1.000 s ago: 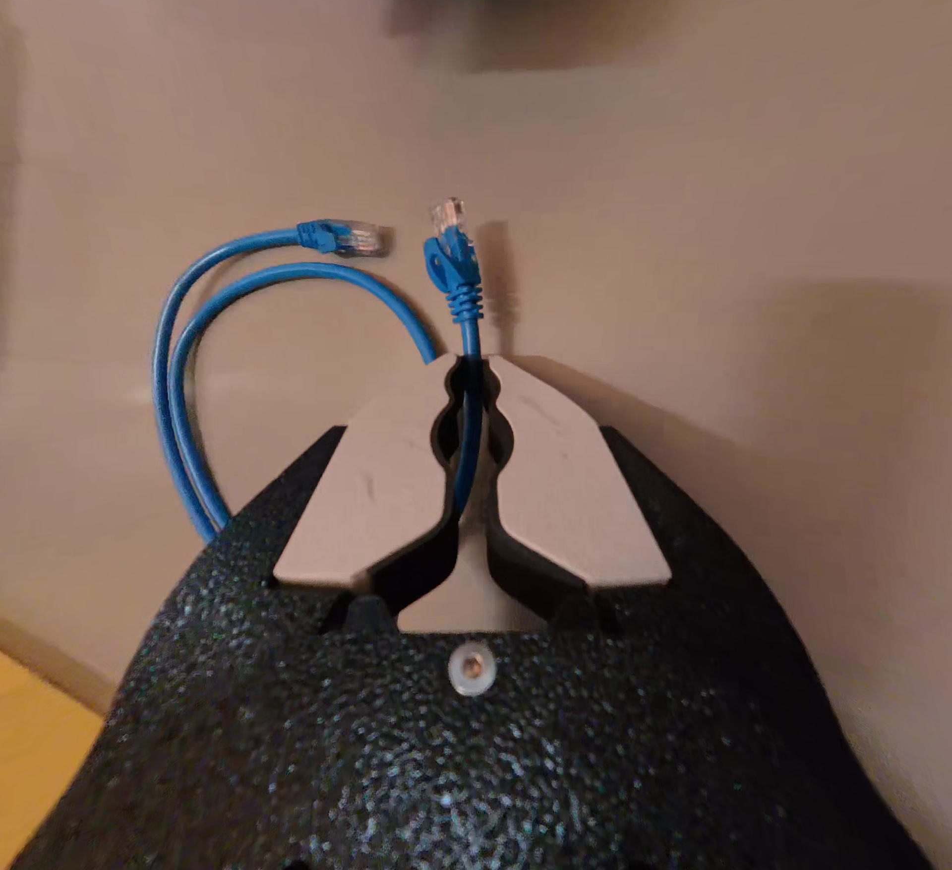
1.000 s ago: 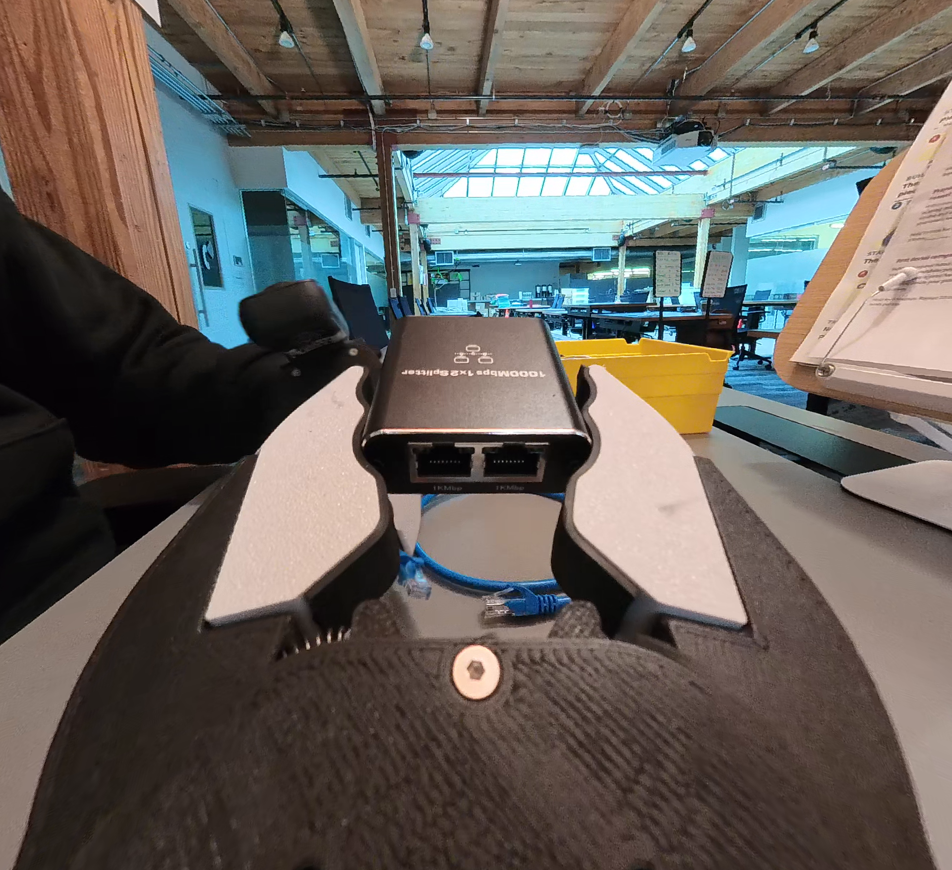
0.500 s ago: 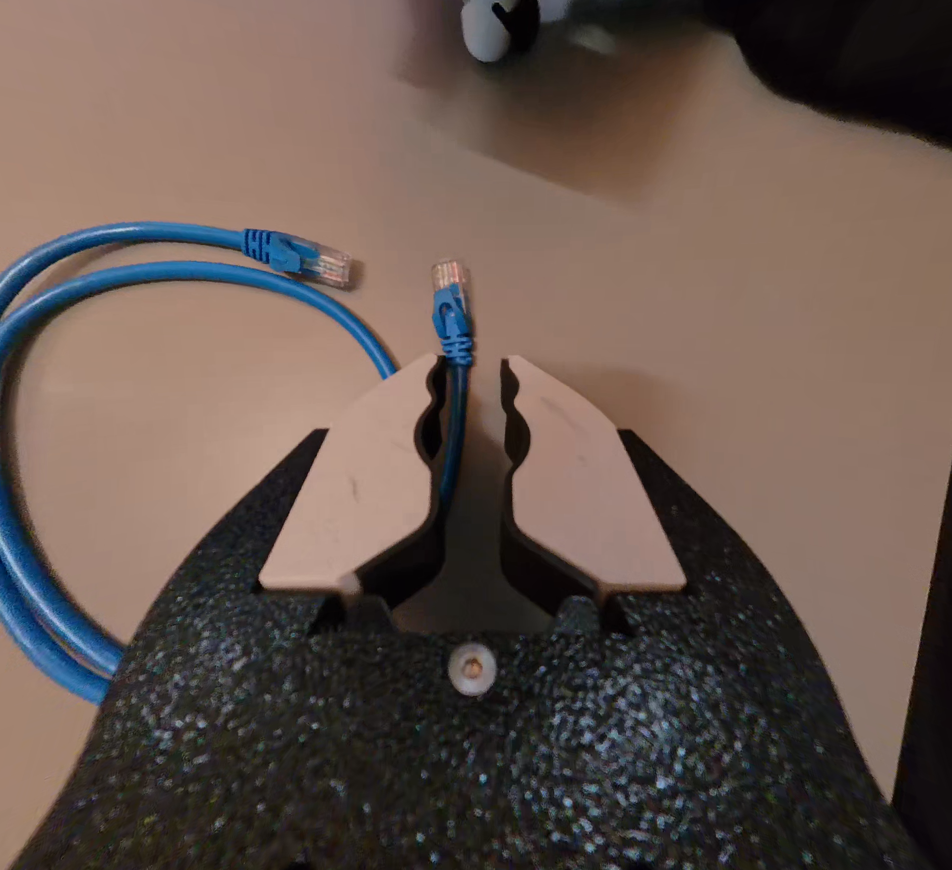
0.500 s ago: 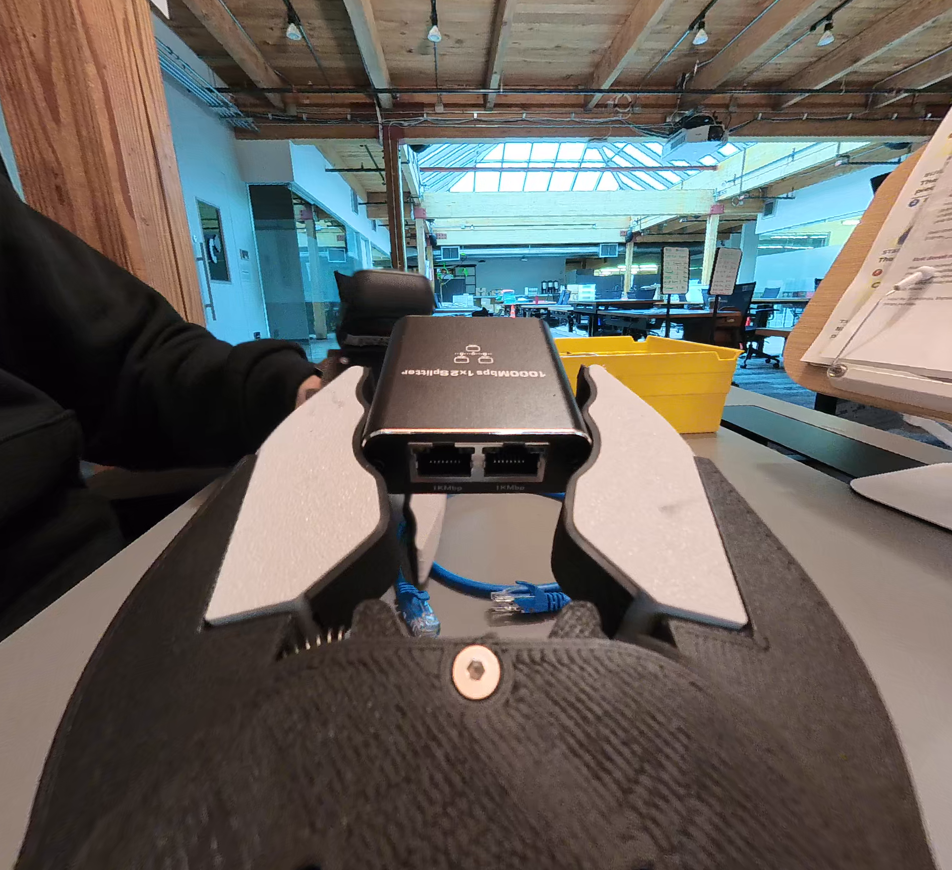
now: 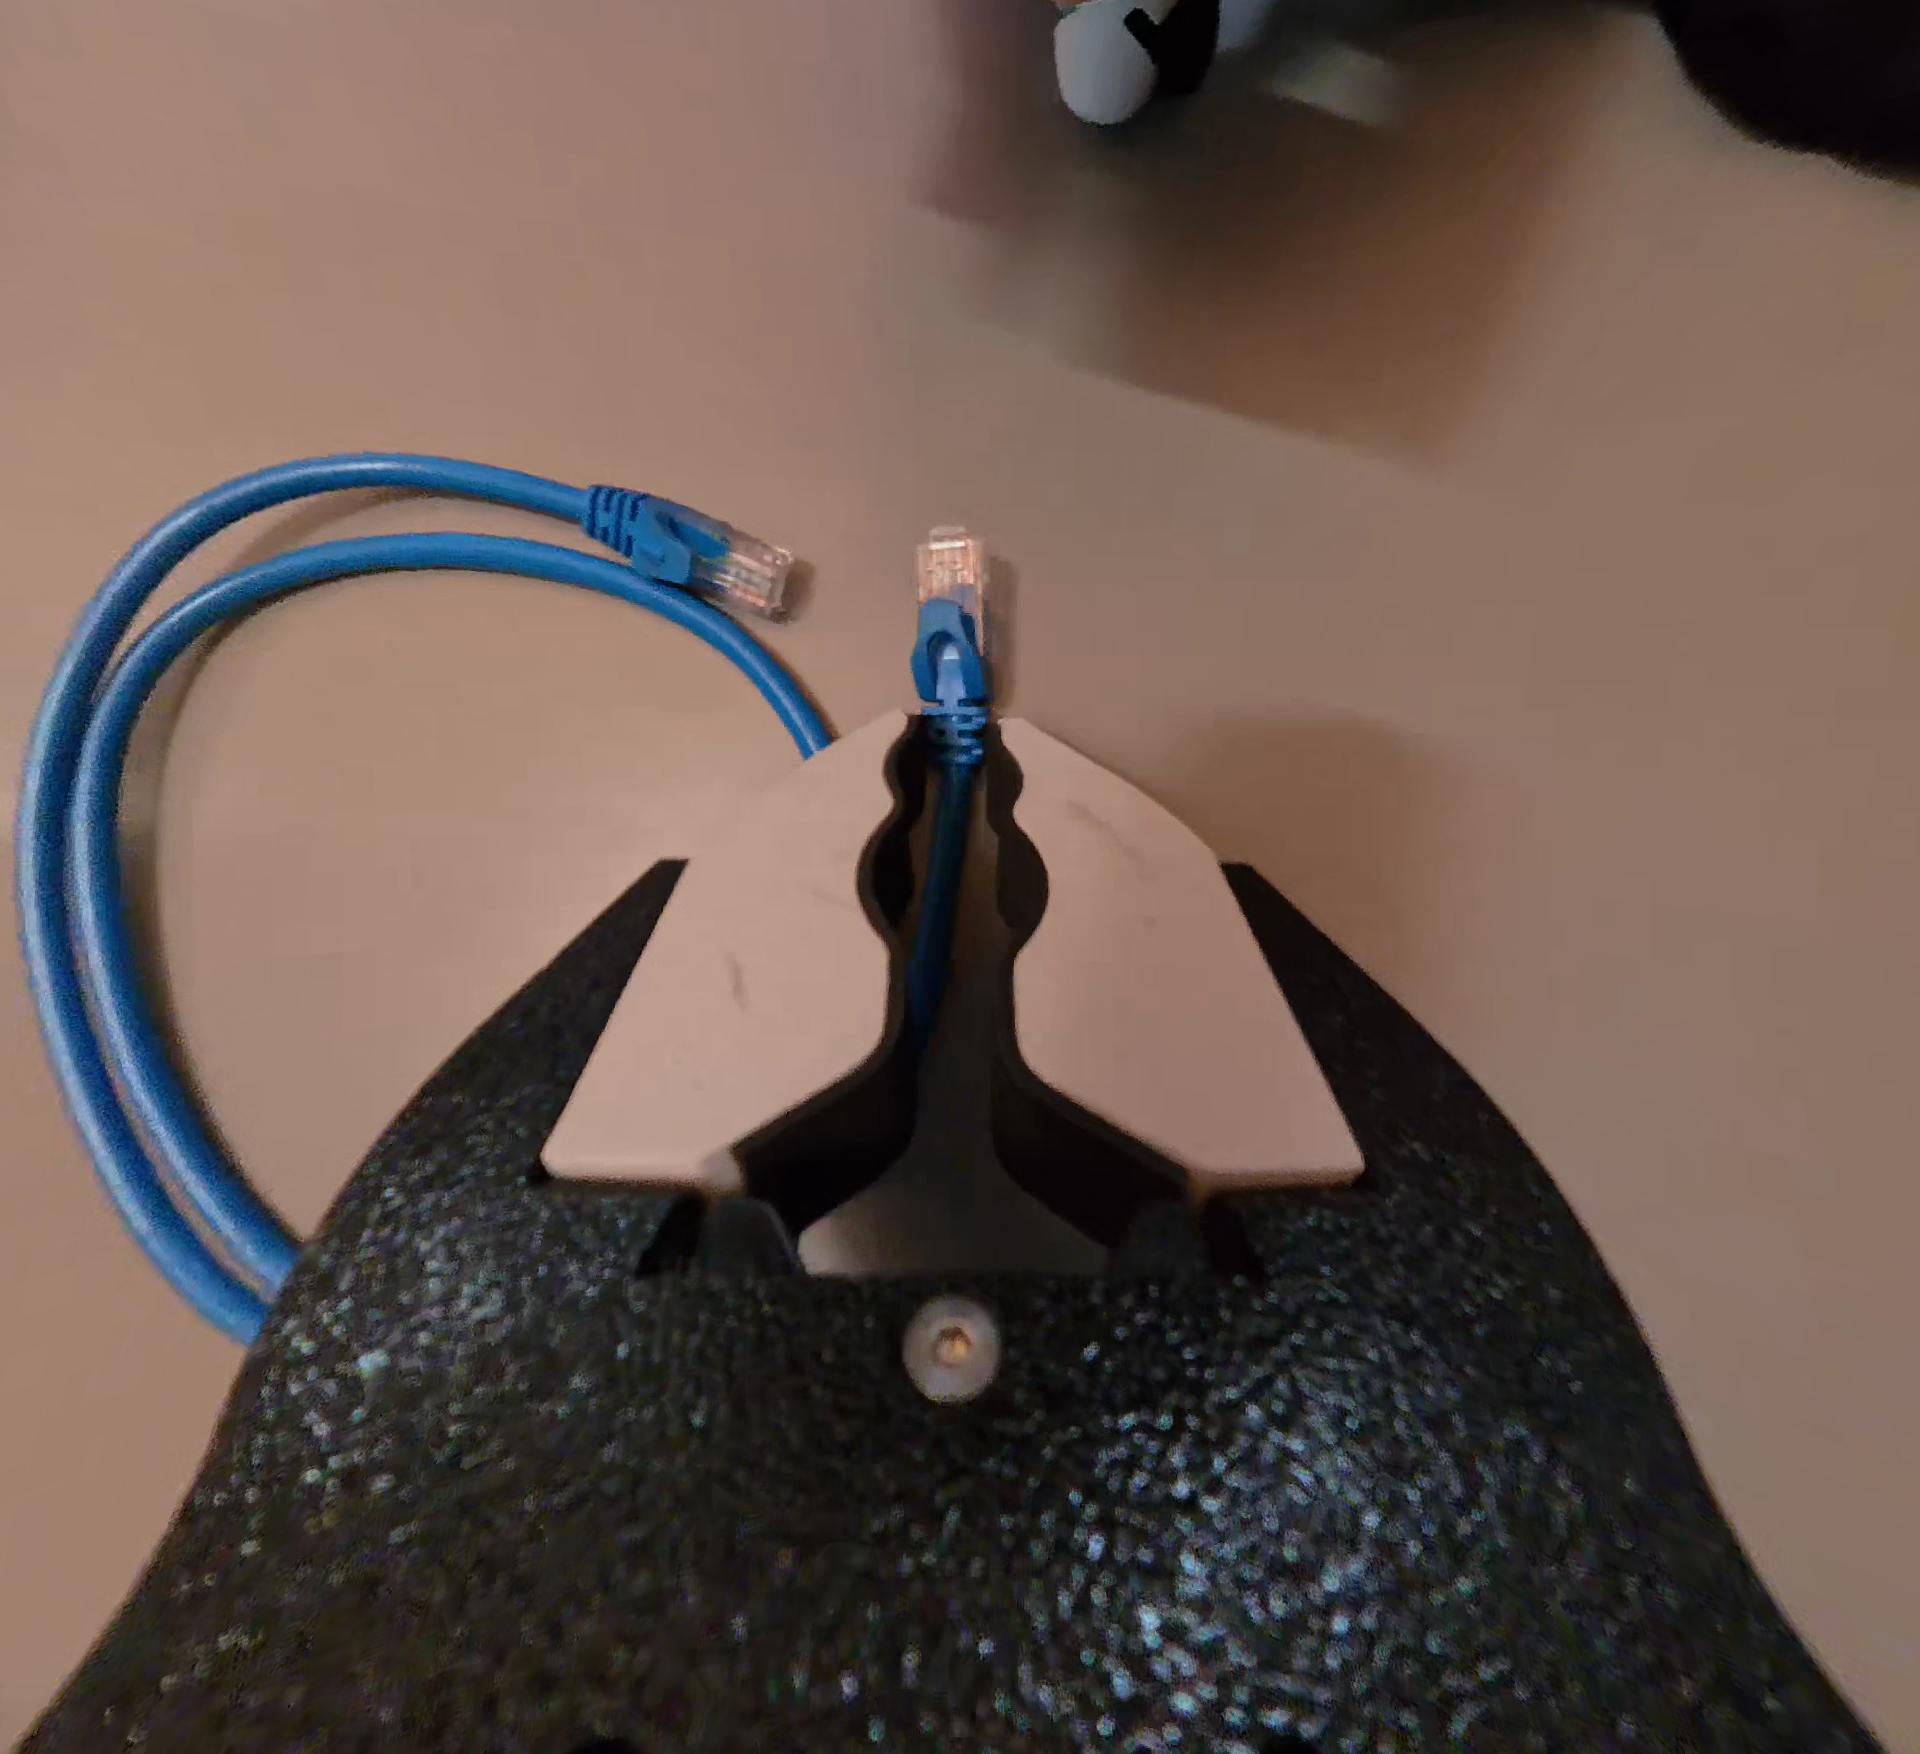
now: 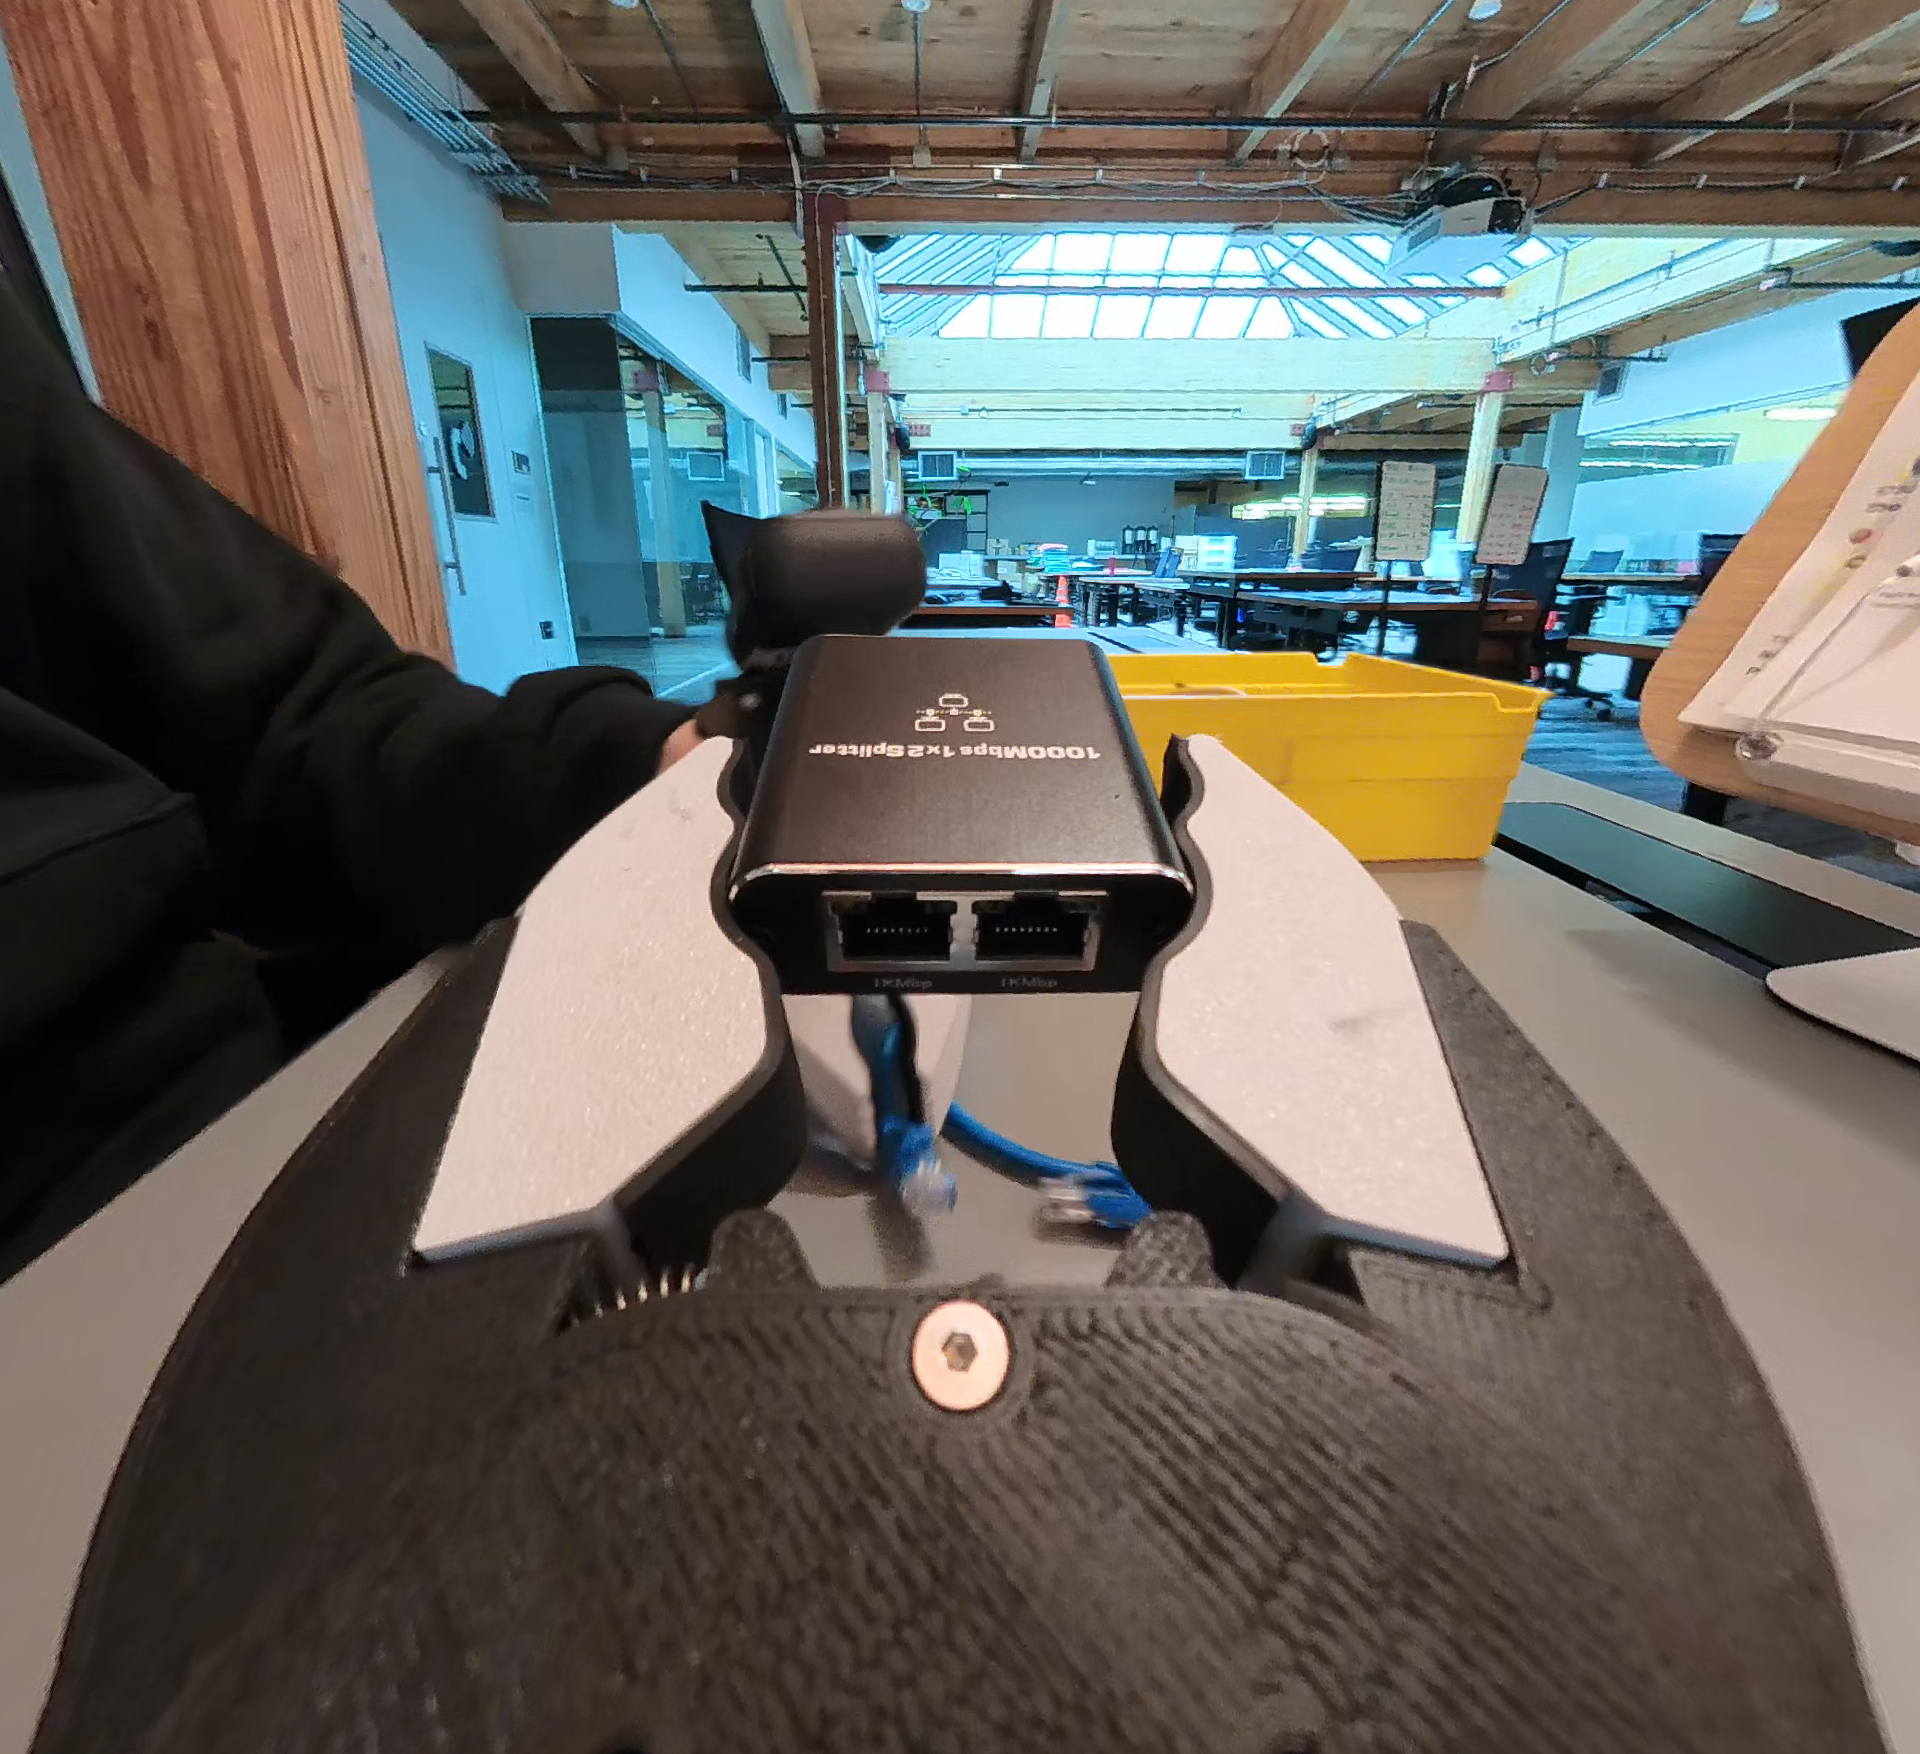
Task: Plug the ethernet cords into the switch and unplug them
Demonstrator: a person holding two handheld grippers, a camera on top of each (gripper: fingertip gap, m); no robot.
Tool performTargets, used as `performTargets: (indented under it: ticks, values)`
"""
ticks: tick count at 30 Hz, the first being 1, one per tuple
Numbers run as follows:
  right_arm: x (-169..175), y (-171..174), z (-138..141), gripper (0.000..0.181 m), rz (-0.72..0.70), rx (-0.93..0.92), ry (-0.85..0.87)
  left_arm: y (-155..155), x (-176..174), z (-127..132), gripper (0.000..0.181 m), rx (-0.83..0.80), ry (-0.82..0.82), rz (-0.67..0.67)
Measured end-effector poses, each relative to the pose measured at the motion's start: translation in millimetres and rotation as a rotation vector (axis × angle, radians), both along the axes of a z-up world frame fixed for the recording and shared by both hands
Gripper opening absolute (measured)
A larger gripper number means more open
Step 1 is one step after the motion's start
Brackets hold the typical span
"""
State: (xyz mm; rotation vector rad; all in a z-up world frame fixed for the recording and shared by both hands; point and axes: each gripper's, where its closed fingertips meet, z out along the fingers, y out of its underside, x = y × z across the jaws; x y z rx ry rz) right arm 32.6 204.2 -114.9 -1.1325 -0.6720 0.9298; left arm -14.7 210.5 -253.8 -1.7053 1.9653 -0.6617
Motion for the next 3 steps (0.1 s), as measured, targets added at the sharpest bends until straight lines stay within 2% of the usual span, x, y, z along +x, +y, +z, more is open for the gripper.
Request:
performTargets:
  ticks: [1,3]
  values:
    - [-0.2,-2.2,2.7,0.074,0.014,0.002,0.001,3.2,-1.9,4.9,0.01,0.015,0.002,-0.012]
    - [-0.4,-6.2,10.8,0.074,0.05,0.012,0.006,7.2,-4.4,26.5,0.01,0.055,-0.018,-0.052]
